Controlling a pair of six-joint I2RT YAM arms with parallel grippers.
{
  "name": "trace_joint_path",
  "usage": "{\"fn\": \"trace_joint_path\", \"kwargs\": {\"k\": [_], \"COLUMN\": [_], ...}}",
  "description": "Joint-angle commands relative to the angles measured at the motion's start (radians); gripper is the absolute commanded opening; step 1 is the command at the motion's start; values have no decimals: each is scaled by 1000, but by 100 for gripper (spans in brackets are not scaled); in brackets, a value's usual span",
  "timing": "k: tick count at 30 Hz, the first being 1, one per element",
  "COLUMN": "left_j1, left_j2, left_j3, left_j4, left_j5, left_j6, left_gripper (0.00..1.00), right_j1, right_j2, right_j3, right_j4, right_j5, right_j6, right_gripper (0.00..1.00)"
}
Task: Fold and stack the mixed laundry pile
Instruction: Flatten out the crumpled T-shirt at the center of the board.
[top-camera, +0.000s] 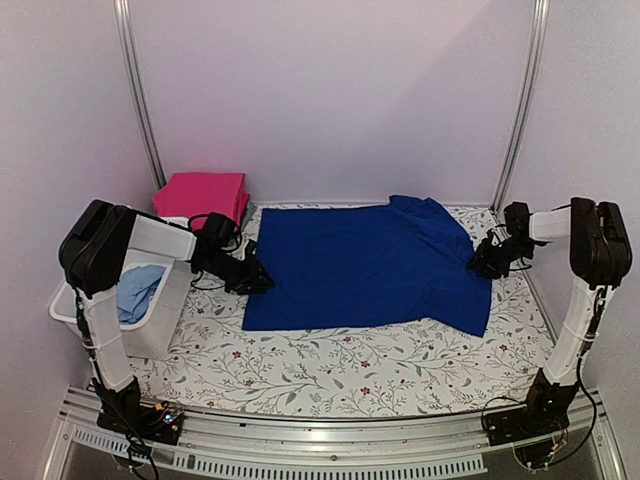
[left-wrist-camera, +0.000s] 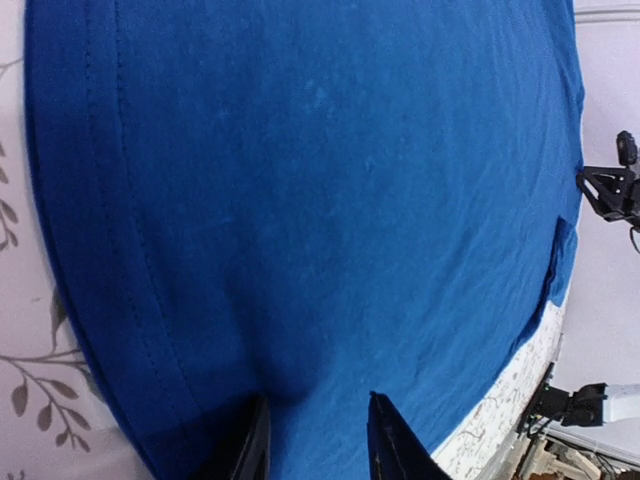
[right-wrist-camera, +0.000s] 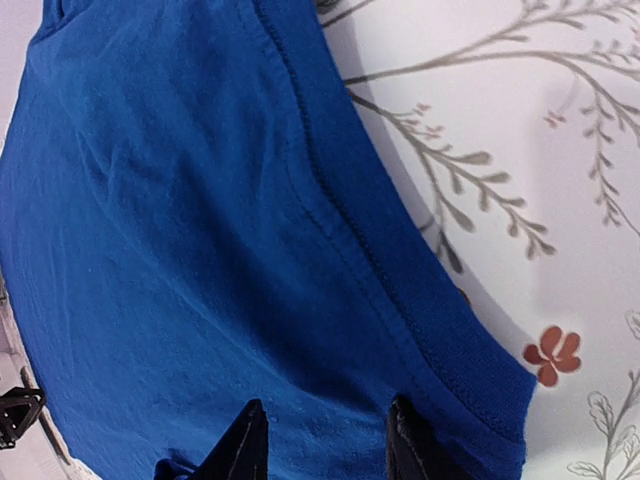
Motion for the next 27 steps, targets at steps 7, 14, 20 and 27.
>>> {"fn": "trace_joint_path", "kwargs": {"k": [7,14,20,27], "left_j1": [-17,-18,-1,-7], "left_j2": [-95,-199,-177,-221], "left_j3": [-224,-320,-244,-130], "left_j4": [-75,-134,-173,-185], "left_j5": [-17,-45,-80,-74], "left_j6": [-11,0,34,103], "left_gripper": [33,33,37,53], "right_j1": [-48,-48,-49,-52], "right_j2": [-162,-357,-395,-406], "right_j3": [-337,-498,-363,-208], "right_j4": [-52,-60,-99,-236], "right_j5": [59,-21,19,2], "right_j6": [96,133,94,-1], "right_gripper": [42,47,57,59]}}
